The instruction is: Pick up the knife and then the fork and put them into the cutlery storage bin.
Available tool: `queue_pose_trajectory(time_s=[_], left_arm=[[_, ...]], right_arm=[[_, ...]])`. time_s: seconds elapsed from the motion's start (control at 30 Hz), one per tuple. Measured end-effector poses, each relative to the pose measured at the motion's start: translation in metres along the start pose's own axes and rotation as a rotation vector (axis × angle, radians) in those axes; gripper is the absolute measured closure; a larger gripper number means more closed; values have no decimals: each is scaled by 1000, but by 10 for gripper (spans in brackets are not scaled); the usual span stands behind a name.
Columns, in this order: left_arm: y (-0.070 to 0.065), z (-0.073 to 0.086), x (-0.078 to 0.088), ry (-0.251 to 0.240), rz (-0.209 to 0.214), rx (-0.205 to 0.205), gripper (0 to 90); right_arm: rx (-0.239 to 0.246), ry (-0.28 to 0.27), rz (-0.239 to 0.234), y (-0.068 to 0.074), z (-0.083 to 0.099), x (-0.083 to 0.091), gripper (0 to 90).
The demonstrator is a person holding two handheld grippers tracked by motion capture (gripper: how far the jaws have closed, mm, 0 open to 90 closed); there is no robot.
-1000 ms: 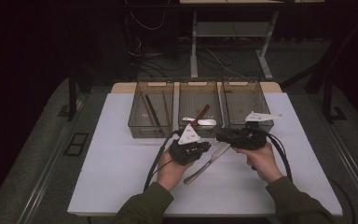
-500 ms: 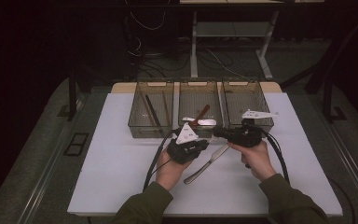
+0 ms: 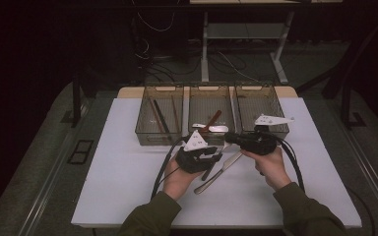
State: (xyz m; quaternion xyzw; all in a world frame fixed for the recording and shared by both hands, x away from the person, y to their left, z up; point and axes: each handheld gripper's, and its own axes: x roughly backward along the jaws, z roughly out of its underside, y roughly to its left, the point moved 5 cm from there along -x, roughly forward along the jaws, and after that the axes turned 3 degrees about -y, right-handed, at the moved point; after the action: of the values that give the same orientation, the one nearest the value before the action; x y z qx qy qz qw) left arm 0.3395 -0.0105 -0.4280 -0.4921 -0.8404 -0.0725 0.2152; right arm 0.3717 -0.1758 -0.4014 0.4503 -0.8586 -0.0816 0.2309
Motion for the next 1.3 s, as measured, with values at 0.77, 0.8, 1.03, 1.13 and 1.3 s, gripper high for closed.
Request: queue_pose_trajectory(time_s=[0.77, 0.8, 1.03, 1.13, 1.3], left_arm=[[25, 52, 69, 19, 16, 34, 221], [25, 56, 73, 23, 8, 40, 195], [32, 75, 95, 34, -50, 50, 84], [33, 81, 100, 40, -59, 66, 42], [33, 89, 106, 52, -69, 72, 0]], right_arm=[[53, 9, 60, -26, -23, 24, 864], [56, 10, 65, -28, -26, 26, 864], [55, -37, 117, -45, -51, 48, 864], [55, -48, 144, -54, -60, 54, 864], [57, -57, 200, -71, -74, 64, 864]])
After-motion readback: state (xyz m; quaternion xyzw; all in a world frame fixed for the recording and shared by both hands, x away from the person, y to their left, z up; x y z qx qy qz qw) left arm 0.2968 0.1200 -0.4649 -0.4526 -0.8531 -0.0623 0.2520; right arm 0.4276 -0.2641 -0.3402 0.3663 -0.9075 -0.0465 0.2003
